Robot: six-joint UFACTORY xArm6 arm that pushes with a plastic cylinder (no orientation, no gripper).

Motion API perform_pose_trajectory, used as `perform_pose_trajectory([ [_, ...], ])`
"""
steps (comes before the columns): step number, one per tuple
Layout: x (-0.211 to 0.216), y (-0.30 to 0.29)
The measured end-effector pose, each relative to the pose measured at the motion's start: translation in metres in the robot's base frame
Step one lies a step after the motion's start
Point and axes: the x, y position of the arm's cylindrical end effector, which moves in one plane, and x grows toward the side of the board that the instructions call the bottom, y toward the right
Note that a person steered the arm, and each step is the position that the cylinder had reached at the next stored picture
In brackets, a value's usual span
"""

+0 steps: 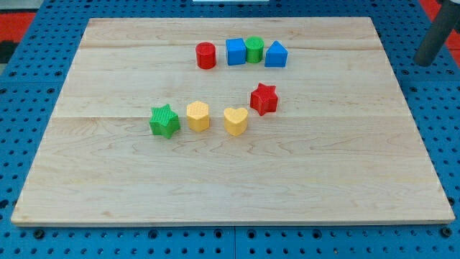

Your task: Move your arm towards the green circle

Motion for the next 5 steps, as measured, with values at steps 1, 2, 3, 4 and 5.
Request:
perform_pose_trajectory([
  [1, 0.011, -0.021],
  [2, 0.085, -0.095],
  [3, 0.144, -0.096],
  [4, 0.209, -0.108],
  [5, 0.28, -0.136],
])
